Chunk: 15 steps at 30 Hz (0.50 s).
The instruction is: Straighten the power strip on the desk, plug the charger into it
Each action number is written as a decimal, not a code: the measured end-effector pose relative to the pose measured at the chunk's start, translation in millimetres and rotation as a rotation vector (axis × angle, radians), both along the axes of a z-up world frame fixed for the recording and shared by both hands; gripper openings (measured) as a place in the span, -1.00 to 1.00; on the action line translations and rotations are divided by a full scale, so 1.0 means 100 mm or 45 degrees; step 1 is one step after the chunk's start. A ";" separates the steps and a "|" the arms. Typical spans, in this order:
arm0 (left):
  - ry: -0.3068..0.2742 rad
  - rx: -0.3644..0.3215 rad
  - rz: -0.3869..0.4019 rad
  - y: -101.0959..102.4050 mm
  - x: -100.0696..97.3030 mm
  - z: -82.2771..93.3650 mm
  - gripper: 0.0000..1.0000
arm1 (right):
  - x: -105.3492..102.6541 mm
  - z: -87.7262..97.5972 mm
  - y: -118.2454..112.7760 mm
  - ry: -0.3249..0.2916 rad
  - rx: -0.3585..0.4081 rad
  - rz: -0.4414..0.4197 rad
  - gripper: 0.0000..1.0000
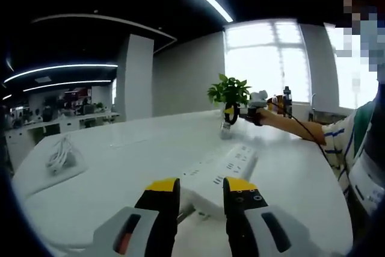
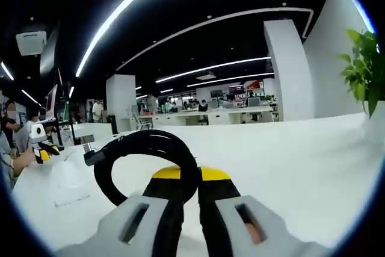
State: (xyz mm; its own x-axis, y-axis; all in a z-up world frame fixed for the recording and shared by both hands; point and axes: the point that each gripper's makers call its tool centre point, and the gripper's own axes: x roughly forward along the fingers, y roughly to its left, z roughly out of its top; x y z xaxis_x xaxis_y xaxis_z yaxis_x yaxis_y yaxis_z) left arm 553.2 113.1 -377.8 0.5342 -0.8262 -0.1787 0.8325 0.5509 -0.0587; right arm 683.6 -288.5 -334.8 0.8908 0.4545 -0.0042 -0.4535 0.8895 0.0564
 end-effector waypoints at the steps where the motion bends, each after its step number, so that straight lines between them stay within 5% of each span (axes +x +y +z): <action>1: -0.001 0.000 0.001 0.00 0.00 0.00 -0.44 | -0.01 0.01 0.01 -0.004 0.004 0.005 -0.88; 15: -0.009 0.006 0.000 0.01 0.00 0.01 -0.44 | -0.13 0.17 0.35 -0.061 0.005 0.087 -0.88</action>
